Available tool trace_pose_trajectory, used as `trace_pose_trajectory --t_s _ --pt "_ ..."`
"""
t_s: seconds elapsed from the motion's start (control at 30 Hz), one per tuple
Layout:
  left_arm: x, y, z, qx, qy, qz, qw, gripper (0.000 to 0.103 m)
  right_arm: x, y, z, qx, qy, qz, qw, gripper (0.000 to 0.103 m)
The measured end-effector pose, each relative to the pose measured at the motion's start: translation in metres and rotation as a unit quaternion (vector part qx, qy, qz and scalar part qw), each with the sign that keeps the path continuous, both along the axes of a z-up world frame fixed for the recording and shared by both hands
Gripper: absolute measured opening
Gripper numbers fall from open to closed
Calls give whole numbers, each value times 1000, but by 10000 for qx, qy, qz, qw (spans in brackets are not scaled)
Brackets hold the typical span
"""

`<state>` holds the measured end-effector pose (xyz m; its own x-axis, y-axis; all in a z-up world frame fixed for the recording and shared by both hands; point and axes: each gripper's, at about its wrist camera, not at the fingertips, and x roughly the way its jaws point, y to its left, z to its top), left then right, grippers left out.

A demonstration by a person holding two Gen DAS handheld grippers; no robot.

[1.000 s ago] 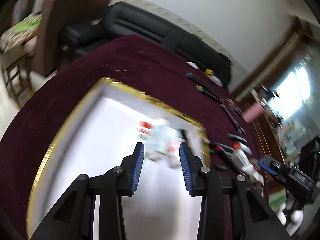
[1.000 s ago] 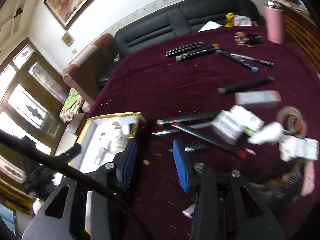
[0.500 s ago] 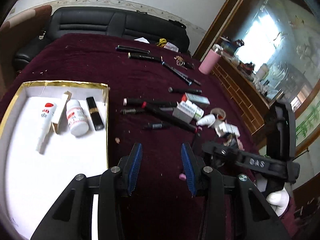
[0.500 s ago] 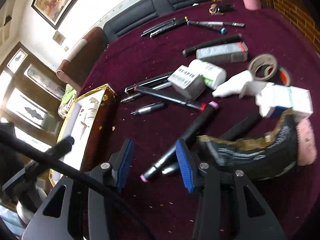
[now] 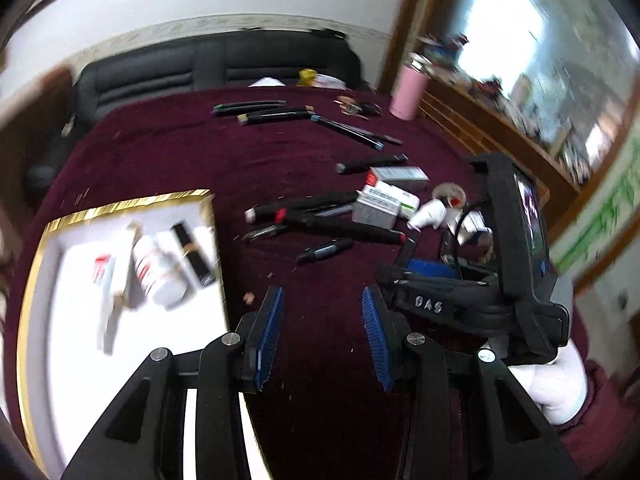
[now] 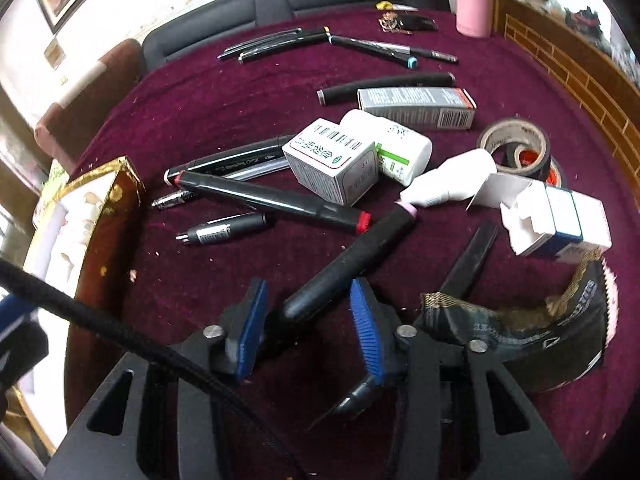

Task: Organize objects
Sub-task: 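Grasp a black marker with the right gripper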

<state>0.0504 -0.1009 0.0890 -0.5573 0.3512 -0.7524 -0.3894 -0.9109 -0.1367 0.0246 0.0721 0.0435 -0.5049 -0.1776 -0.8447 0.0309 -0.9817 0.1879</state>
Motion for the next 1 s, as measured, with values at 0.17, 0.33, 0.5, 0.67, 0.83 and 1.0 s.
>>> trace_pose_trajectory --t_s 0.17,0.33,0.5,0.67,0.83,1.0 --pt "-33 30 -22 -771 -69 -448 9960 35 12 26 -2 -323 -113 88 9994 15" --pt "-64 53 -49 -1461 -191 -643 9870 35 20 38 -3 -548 -174 186 9982 12" --pt "-75 85 -61 -2107 -52 -1065 9717 35 20 41 -3 -747 -237 203 9967 12" --pt "-79 95 -69 -2319 -132 -1187 9654 31 23 41 -3 -797 -204 236 9963 12" --pt "-70 90 -65 -2264 -130 -1054 9682 9 23 39 -3 -758 -65 269 9967 13" --pt "-60 72 -50 -1643 -273 -817 9826 0 23 41 -2 -913 -42 281 9954 13"
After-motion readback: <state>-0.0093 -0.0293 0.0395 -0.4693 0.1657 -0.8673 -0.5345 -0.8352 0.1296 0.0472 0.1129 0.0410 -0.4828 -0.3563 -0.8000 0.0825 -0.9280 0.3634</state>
